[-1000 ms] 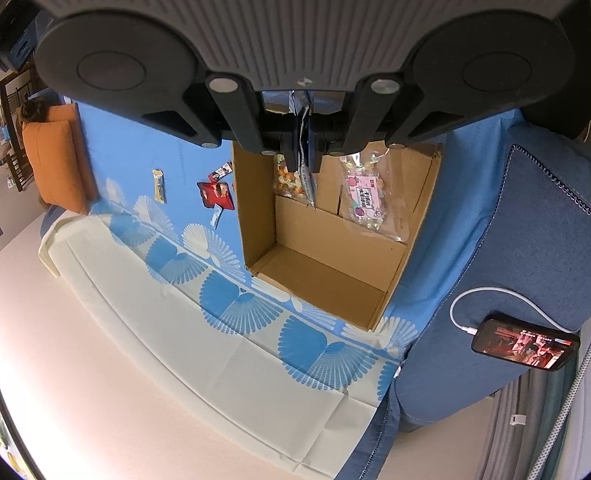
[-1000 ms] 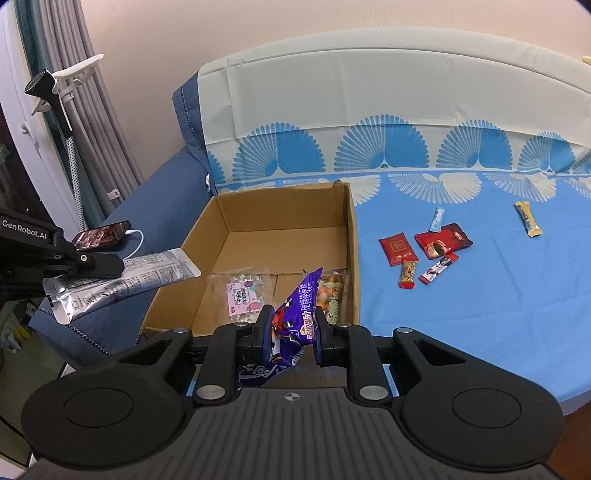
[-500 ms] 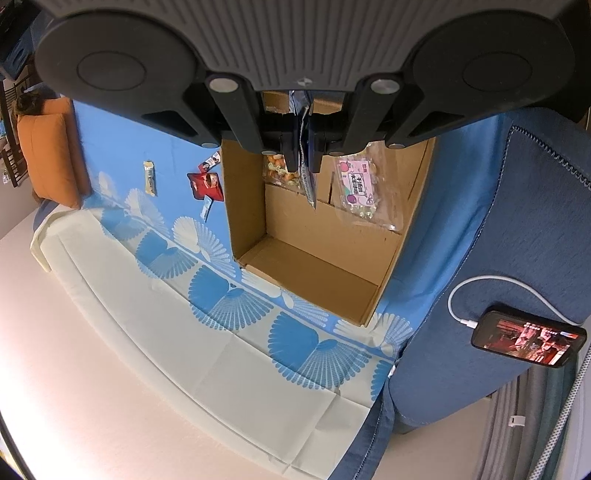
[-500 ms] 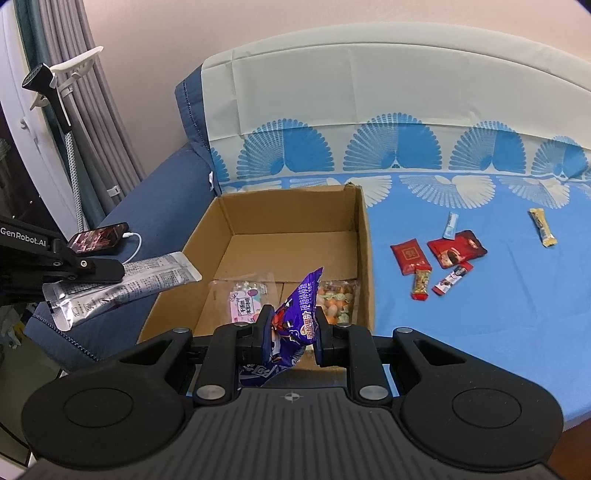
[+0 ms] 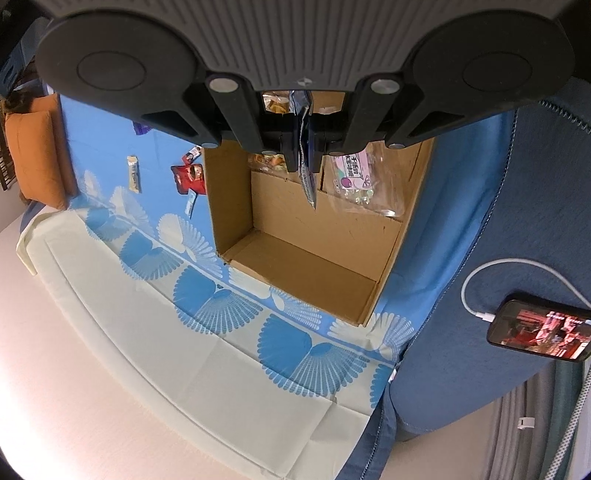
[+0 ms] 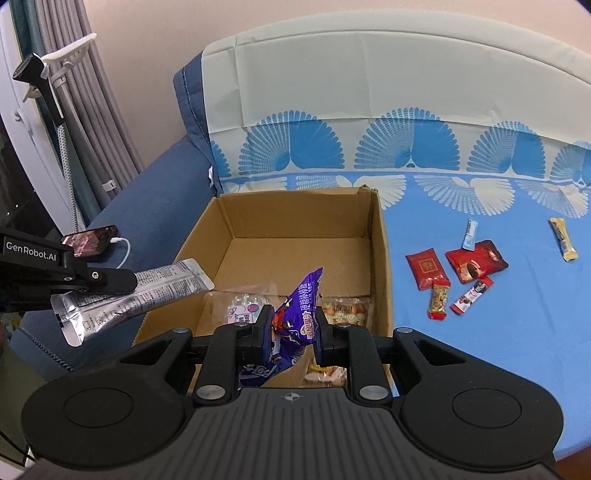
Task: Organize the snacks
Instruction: 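Open the left tool over the box while the right tool releases the purple bar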
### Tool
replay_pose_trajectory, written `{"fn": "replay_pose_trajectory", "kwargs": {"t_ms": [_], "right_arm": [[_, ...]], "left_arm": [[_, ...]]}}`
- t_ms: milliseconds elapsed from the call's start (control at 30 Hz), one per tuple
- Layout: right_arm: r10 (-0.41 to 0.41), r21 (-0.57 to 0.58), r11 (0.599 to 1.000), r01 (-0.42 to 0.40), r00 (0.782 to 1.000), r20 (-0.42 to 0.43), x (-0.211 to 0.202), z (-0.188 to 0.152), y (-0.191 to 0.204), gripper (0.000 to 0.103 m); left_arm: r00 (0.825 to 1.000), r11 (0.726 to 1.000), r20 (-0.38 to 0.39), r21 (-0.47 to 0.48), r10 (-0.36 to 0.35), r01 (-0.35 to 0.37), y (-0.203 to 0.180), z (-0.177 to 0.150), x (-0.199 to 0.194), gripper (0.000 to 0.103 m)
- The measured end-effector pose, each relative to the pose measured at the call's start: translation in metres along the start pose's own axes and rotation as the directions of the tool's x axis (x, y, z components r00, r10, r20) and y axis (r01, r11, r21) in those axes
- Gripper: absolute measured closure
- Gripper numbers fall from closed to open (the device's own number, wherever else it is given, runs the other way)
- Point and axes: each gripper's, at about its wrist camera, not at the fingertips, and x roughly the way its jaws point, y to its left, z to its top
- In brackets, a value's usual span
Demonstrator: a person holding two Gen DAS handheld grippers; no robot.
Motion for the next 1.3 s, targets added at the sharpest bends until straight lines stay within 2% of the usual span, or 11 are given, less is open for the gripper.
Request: {"fn": "replay_pose_trajectory", "kwargs": {"t_ms": [533, 633, 667, 700, 733, 767, 800, 900, 1067, 1167, 1300], "right_arm": [[-0.009, 0.003, 1.0, 0.009, 0.996, -0.089, 0.084, 0.018, -0.011, 0.08], [-0.018, 0.039, 0.999, 0.021, 0.995, -0.095, 0.098, 0.023, -0.017, 0.076], [-0.038, 0.054, 0.998, 0.044, 0.994, -0.102, 0.102, 0.024, -0.019, 0.058], [-0.065, 0.076, 0.994, 0.073, 0.992, -0.104, 0.104, 0.025, -0.023, 0.034], [-0.082, 0.095, 0.991, 0.091, 0.992, -0.1, 0.104, 0.025, -0.026, 0.024], [-0.091, 0.11, 0.989, 0.102, 0.991, -0.094, 0.103, 0.026, -0.029, 0.019], [-0.09, 0.111, 0.989, 0.1, 0.991, -0.095, 0.102, 0.026, -0.03, 0.019], [-0.085, 0.117, 0.988, 0.099, 0.989, -0.123, 0.096, 0.022, -0.035, 0.016], [-0.069, 0.125, 0.988, 0.093, 0.98, -0.186, 0.071, 0.004, -0.032, 0.014], [-0.061, 0.104, 0.991, 0.082, 0.98, -0.19, 0.047, -0.01, -0.024, 0.011], [-0.036, 0.062, 0.997, 0.048, 0.983, -0.177, 0.014, -0.026, -0.008, 0.009]], "left_arm": [[0.995, 0.998, -0.078, 0.028, 0.062, -0.06, 0.005, 0.02, 0.076, 0.098], [0.992, 0.996, -0.094, 0.02, 0.086, -0.085, 0.009, 0.022, 0.088, 0.096], [0.99, 0.995, -0.099, 0.007, 0.096, -0.096, 0.011, 0.023, 0.091, 0.081], [0.99, 0.996, -0.107, -0.004, 0.093, -0.094, 0.013, 0.024, 0.093, 0.051], [0.99, 0.996, -0.112, -0.015, 0.089, -0.091, 0.015, 0.025, 0.093, 0.035], [0.99, 0.995, -0.098, -0.026, 0.097, -0.1, 0.016, 0.024, 0.09, 0.015], [0.99, 0.993, -0.073, -0.023, 0.117, -0.119, 0.016, 0.023, 0.086, 0.01], [0.989, 0.99, -0.059, 0.046, 0.137, -0.134, 0.012, 0.018, 0.077, 0.008], [0.984, 0.989, -0.103, 0.031, 0.148, -0.146, 0.015, -0.004, 0.058, 0.008], [0.978, 0.984, -0.119, 0.065, 0.173, -0.166, 0.013, -0.024, 0.042, 0.008], [0.966, 0.966, -0.097, 0.127, 0.239, -0.226, 0.008, -0.052, 0.018, 0.008]]}}
